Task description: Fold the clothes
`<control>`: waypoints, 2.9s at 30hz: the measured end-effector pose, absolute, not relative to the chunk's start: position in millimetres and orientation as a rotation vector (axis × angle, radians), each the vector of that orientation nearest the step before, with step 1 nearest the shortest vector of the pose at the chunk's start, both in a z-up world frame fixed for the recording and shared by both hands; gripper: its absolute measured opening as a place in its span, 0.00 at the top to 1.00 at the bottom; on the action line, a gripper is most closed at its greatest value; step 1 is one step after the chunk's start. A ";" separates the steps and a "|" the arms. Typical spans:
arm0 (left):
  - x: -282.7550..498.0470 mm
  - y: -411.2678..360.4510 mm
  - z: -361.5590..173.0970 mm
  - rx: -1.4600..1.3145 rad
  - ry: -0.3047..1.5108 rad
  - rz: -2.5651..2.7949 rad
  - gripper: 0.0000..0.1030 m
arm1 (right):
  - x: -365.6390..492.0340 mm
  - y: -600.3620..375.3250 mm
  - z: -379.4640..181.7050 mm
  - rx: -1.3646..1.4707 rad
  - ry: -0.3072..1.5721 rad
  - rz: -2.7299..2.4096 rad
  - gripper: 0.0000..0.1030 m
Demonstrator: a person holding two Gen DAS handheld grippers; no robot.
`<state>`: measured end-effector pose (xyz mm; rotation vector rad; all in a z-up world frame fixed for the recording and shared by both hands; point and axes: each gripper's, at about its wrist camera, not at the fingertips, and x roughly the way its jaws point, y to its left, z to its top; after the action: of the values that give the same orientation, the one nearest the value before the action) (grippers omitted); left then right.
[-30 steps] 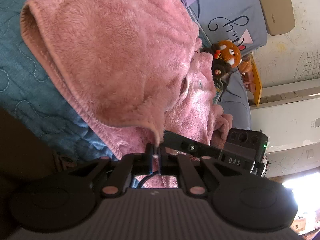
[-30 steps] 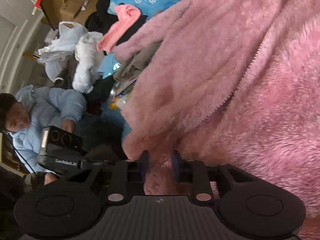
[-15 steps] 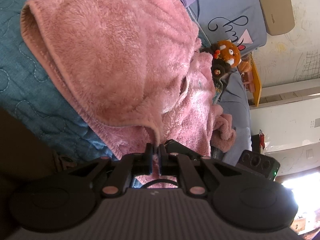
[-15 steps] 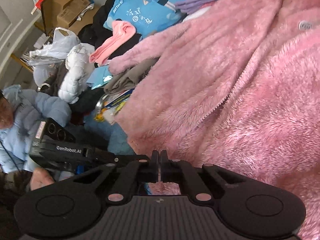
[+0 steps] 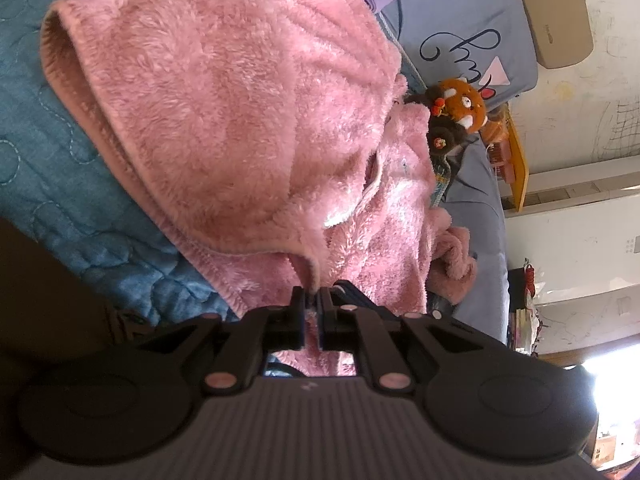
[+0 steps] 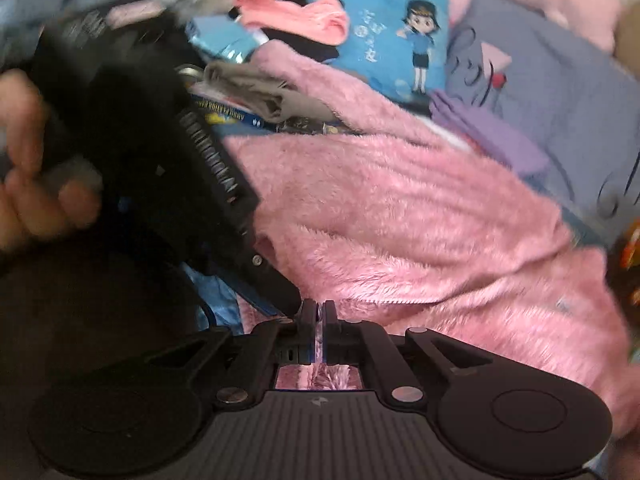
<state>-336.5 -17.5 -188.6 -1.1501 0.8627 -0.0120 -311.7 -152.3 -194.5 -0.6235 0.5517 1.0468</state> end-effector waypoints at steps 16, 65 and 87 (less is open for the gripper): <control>-336.8 -18.2 -184.1 -1.126 0.810 -0.106 0.94 | -263.1 -206.1 -188.2 0.067 0.777 0.915 0.99; -338.8 -27.5 -176.4 -1.003 0.886 0.092 1.00 | -307.5 -146.8 -204.5 -0.676 0.481 0.819 0.98; -349.0 -24.5 -171.5 -1.040 0.787 -0.046 0.80 | -262.0 -206.4 -199.9 0.234 0.914 0.896 0.98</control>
<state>-349.0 -24.5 -171.5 -1.0400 0.7870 -0.0457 -262.0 -206.4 -199.9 0.2337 0.9136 0.8960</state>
